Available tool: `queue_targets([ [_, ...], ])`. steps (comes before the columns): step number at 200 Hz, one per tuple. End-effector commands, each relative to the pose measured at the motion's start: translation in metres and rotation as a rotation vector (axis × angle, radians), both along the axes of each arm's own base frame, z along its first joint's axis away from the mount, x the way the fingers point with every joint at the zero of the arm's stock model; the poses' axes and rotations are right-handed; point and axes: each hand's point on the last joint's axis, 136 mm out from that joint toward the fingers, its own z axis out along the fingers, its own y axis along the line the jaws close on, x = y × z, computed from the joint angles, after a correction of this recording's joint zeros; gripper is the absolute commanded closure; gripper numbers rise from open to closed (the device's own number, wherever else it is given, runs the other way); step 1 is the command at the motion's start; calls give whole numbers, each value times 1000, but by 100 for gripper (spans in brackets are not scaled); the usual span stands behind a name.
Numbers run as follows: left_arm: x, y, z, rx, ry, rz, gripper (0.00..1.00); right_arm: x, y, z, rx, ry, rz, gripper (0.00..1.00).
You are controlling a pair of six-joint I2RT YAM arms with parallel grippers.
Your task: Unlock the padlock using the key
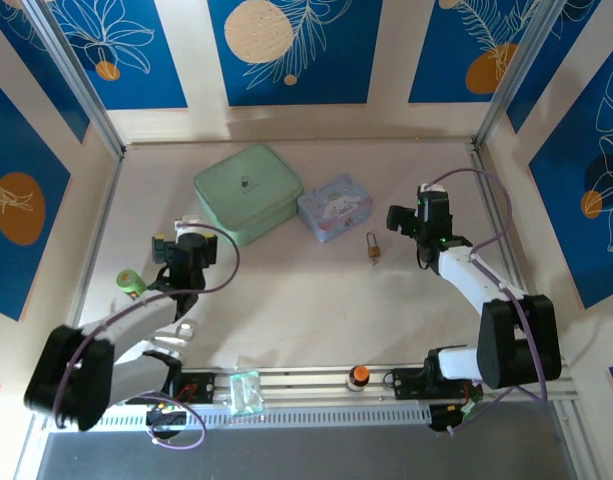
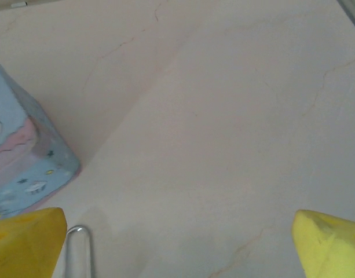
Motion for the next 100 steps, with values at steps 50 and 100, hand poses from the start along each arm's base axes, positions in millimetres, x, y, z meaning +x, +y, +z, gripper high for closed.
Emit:
queue_targets([
  [50,56,9,-8,-130,-161,-107,1,9,4,1,42,-240,156,10],
  [100,57,-10,-23,-190,-159,-261,1,12,12,-28,39,-286,194,1],
])
